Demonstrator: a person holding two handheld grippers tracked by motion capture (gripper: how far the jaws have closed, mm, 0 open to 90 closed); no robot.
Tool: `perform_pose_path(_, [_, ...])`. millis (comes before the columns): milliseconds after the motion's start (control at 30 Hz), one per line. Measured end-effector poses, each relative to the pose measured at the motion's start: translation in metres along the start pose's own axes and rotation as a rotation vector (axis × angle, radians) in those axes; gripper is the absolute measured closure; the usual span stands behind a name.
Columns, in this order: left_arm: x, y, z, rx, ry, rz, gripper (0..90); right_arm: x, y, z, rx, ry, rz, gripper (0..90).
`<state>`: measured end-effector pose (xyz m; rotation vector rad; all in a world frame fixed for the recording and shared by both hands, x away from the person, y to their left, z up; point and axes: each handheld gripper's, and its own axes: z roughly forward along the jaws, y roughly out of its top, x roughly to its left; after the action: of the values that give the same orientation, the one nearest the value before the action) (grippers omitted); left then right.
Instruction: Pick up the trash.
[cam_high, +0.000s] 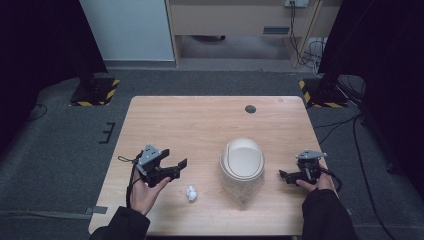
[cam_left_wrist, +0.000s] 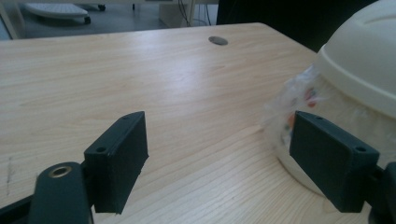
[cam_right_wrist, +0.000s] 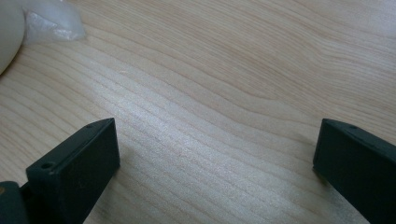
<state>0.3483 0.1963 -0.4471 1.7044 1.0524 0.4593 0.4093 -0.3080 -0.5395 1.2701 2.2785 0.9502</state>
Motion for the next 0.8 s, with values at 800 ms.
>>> perform_pose_path(800, [-0.055,0.035,0.005,-0.091,-0.103,0.070,18.6,0.001,0.000,0.000,0.002,-0.004,0.003,0.5])
